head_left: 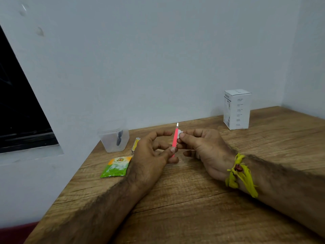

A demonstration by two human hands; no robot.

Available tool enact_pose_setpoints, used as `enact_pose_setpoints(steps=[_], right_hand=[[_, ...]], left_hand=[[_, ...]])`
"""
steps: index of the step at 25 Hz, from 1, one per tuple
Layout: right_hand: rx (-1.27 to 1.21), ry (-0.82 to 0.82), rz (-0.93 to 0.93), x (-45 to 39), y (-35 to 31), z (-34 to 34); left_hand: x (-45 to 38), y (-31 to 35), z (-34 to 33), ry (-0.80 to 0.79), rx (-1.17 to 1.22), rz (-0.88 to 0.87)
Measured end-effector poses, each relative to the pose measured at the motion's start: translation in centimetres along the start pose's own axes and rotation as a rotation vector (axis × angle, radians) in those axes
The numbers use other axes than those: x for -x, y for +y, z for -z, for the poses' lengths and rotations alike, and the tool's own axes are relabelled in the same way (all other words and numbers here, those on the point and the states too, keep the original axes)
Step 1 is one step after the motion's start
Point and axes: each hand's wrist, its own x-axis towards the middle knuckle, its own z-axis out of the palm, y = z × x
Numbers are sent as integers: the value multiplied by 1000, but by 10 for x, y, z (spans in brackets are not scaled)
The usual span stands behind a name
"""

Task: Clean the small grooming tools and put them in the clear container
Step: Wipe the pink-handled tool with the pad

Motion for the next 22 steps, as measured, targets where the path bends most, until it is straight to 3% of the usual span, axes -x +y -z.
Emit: enact_pose_setpoints(steps=[22], right_hand=[[357, -55, 42, 1, 0, 3]], left_hand=[[-1, 1, 0, 53, -73, 20]])
